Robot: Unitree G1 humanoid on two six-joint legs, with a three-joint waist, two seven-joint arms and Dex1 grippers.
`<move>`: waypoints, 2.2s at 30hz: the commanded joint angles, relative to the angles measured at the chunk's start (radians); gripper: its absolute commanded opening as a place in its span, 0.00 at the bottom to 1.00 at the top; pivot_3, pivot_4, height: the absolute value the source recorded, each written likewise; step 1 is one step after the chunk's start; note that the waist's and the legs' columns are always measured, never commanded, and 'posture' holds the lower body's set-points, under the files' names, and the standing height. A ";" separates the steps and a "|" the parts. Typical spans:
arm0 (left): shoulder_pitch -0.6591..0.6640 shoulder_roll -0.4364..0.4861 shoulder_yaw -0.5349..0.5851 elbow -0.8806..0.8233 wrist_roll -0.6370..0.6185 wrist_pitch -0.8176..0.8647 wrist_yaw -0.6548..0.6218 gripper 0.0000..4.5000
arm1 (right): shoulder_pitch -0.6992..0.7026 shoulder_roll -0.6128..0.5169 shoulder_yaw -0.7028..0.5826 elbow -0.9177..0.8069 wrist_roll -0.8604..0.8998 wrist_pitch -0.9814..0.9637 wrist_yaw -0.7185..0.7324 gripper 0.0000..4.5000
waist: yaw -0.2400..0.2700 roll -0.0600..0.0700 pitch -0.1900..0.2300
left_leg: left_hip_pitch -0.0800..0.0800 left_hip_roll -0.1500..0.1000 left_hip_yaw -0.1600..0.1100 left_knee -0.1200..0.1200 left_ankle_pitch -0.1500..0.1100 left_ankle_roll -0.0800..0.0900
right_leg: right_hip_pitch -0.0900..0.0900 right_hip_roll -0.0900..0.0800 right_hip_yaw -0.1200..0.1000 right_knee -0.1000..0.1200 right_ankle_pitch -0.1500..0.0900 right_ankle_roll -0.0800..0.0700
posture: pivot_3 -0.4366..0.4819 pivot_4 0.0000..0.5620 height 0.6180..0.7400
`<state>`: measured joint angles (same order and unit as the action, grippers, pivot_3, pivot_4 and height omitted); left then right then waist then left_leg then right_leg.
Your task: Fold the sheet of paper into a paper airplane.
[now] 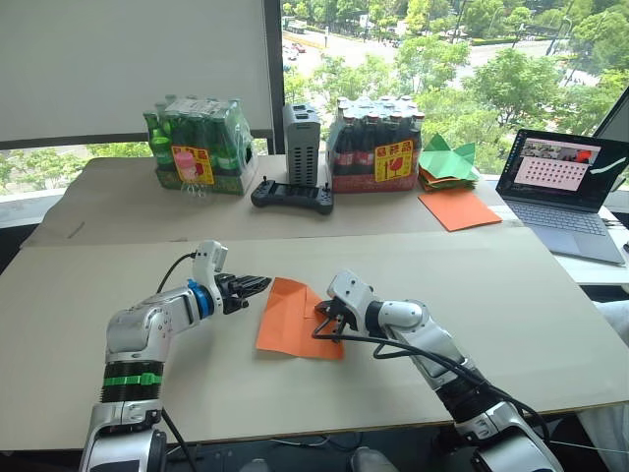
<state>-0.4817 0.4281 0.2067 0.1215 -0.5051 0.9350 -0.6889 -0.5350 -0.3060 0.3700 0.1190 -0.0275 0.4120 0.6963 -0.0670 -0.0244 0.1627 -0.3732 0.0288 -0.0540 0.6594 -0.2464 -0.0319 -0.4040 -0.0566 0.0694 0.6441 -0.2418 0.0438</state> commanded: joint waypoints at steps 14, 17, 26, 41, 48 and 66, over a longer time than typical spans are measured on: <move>-0.037 -0.065 -0.007 0.019 -0.066 -0.017 0.010 0.37 | 0.021 -0.011 0.014 0.035 -0.027 0.023 -0.002 0.00 | 0.001 0.000 0.000 | 0.000 0.000 0.000 0.000 0.000 0.000 | 0.000 0.000 0.000 0.000 0.000 0.000 | 0.48 0.27 1.00; -0.054 -0.068 -0.012 0.040 -0.061 -0.026 0.010 0.37 | 0.023 -0.011 0.012 0.033 -0.027 0.026 -0.006 0.00 | 0.001 0.000 0.000 | 0.000 0.000 0.000 0.000 0.000 0.000 | 0.000 0.000 0.000 0.000 0.000 0.000 | 0.48 0.27 1.00; -0.061 -0.068 -0.035 0.064 -0.051 -0.050 0.001 0.37 | 0.028 -0.014 0.010 0.024 -0.027 0.032 -0.013 0.00 | 0.001 0.000 0.000 | 0.000 0.000 0.000 0.000 0.000 0.000 | 0.000 0.000 0.000 -0.001 0.000 0.000 | 0.48 0.27 1.00; -0.057 -0.025 -0.145 -0.031 0.020 -0.151 -0.030 0.01 | 0.031 -0.021 0.009 0.018 -0.026 0.035 -0.012 0.00 | 0.003 0.000 0.000 | -0.001 0.000 0.000 0.000 0.000 0.000 | 0.000 0.000 0.000 -0.002 0.000 0.000 | 0.48 0.27 1.00; -0.020 0.044 -0.301 -0.124 0.156 -0.301 -0.079 0.01 | 0.032 -0.021 0.010 0.017 -0.028 0.037 -0.015 0.00 | 0.005 0.000 0.000 | -0.001 0.000 0.000 -0.001 0.000 0.000 | 0.000 0.000 0.000 -0.002 0.000 0.000 | 0.48 0.27 1.00; 0.006 0.158 -0.536 -0.089 0.589 -0.746 -0.076 0.01 | 0.018 -0.011 -0.008 0.033 -0.022 0.041 -0.043 0.00 | 0.013 0.000 0.000 | -0.001 0.000 0.001 -0.001 0.000 0.000 | 0.000 0.000 0.000 -0.003 0.000 0.000 | 0.48 0.27 1.00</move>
<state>-0.4619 0.5767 -0.3173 0.0396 0.0421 0.2303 -0.7753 -0.5322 -0.3113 0.3628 0.1122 -0.0274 0.4144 0.6658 -0.0544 -0.0245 0.1630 -0.3744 0.0287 -0.0531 0.6583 -0.2465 -0.0319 -0.4043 -0.0566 0.0696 0.6412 -0.2421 0.0440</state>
